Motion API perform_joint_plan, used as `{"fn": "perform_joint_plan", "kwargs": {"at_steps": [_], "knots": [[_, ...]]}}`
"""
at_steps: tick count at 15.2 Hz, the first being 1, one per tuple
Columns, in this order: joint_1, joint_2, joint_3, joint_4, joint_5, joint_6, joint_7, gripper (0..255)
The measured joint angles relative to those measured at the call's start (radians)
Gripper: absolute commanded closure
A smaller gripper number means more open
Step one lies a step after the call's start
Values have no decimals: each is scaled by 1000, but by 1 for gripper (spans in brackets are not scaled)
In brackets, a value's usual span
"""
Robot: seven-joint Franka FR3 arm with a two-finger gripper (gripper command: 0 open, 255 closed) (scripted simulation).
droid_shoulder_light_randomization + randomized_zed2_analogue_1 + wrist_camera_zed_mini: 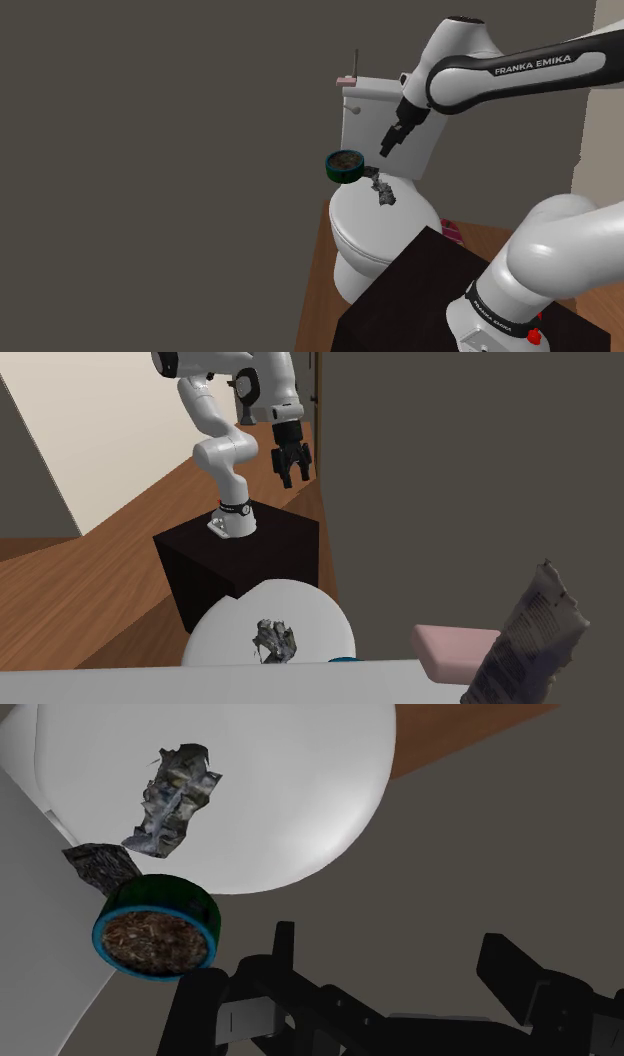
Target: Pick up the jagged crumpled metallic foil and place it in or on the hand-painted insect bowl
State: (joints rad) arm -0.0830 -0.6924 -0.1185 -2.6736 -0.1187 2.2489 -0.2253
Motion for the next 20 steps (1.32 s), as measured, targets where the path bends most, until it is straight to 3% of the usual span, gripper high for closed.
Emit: {"fn": "perform_joint_plan", "kwargs": {"at_steps": [12,16,20], "knots": [[-86,417,-108,-40,-128,523,-86,0],[-105,584,-144,4,-143,672,-122,0],[-130,773,-156,75,-83,817,-208,0]]}}
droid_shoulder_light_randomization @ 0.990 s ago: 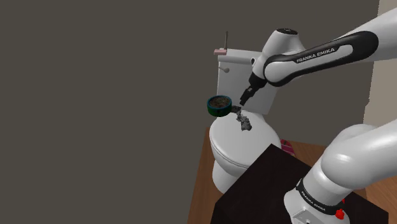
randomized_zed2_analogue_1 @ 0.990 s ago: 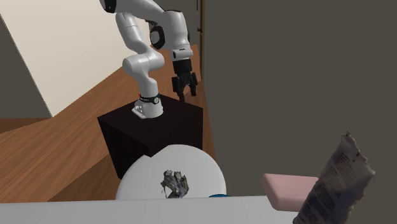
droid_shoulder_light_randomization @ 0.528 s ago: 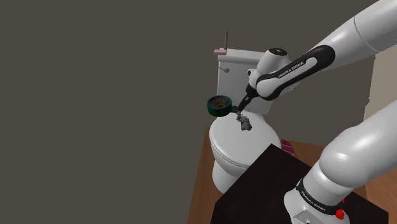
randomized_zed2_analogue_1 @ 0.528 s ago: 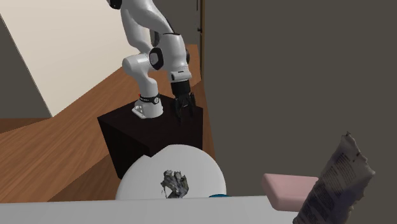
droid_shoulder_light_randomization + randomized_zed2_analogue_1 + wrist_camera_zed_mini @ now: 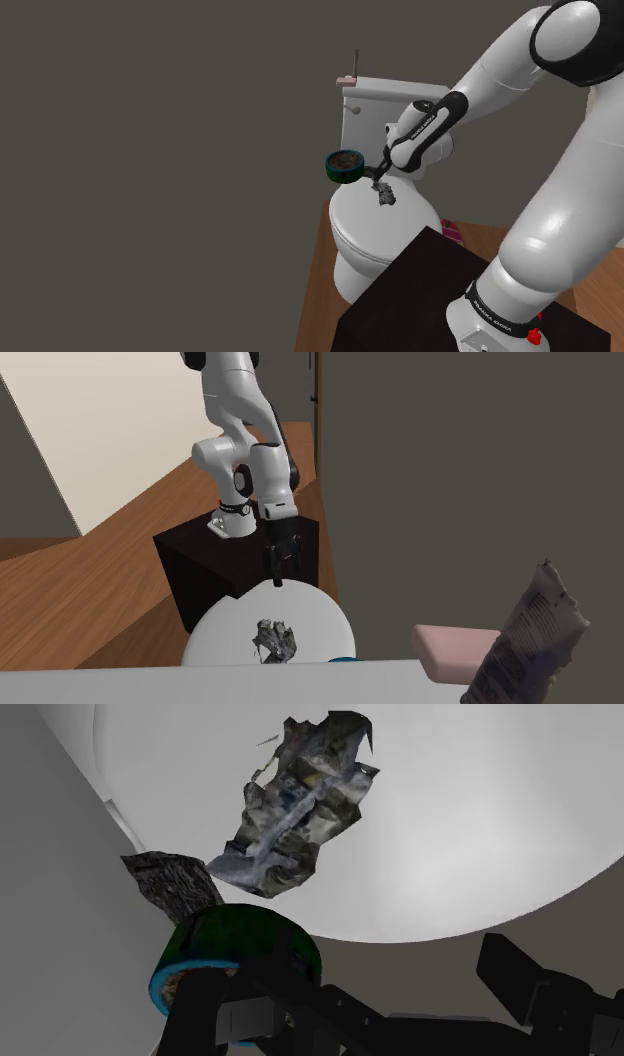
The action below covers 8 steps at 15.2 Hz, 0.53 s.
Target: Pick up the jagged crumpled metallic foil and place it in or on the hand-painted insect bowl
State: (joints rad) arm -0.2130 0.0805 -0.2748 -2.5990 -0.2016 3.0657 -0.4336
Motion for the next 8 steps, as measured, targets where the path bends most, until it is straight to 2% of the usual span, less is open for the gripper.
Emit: {"fn": "perform_joint_plan", "kwargs": {"at_steps": [3,6,8], "knots": [[-65,130,41,63,52,87,-69,0],[-141,255,86,148,64,150,-108,0],[-160,321,95,194,63,179,-114,0]]}}
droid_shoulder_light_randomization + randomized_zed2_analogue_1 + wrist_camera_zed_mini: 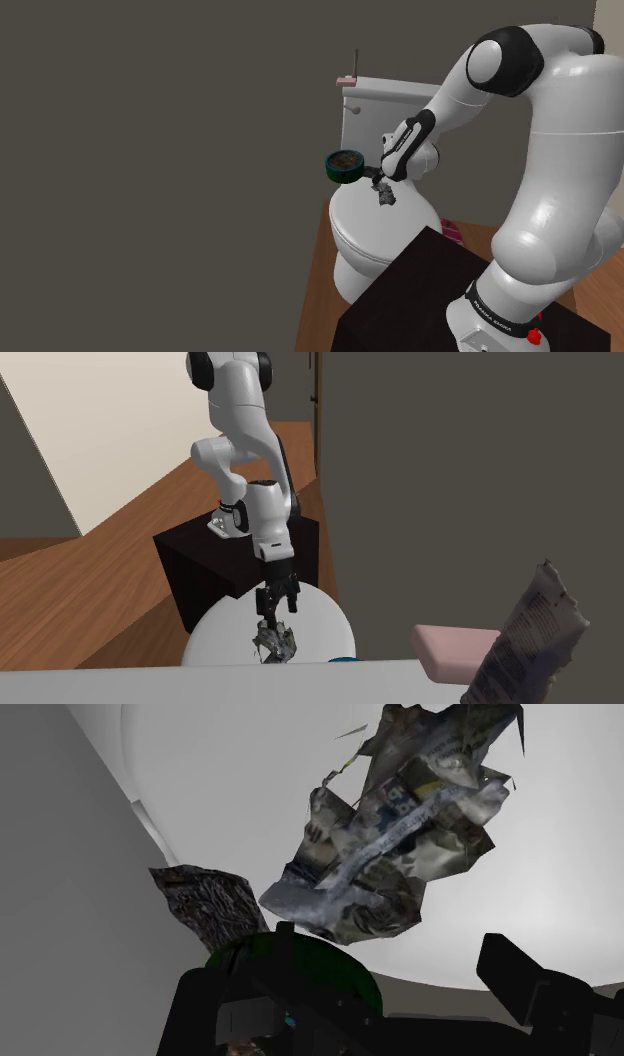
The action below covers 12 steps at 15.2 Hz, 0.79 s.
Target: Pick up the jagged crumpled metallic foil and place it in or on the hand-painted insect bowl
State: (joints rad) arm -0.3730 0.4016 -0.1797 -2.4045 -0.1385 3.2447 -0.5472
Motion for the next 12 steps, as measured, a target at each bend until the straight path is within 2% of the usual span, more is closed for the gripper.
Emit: {"fn": "perform_joint_plan", "kwargs": {"at_steps": [6,12], "knots": [[-23,112,18,70,2,47,1,0],[-31,138,24,89,2,54,0,0]]}}
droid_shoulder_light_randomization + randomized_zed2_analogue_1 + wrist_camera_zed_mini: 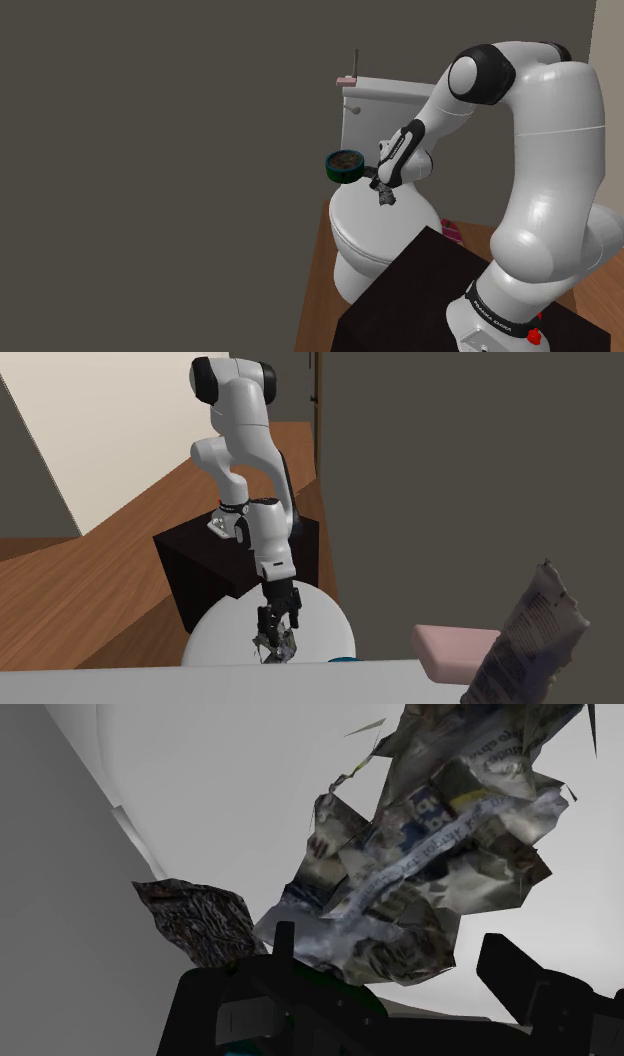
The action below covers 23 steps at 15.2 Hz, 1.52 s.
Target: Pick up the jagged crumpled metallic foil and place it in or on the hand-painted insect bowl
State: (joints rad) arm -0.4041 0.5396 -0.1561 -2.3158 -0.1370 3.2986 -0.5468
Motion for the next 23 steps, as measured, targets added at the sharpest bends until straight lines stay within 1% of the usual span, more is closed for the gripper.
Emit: {"fn": "perform_joint_plan", "kwargs": {"at_steps": [1,2,12,23], "knots": [[0,0,0,0,0,0,0,0],[0,0,0,0,0,0,0,255],[-1,0,0,1,0,1,0,255],[-4,-144,3,-37,-8,-106,-10,255]]}}
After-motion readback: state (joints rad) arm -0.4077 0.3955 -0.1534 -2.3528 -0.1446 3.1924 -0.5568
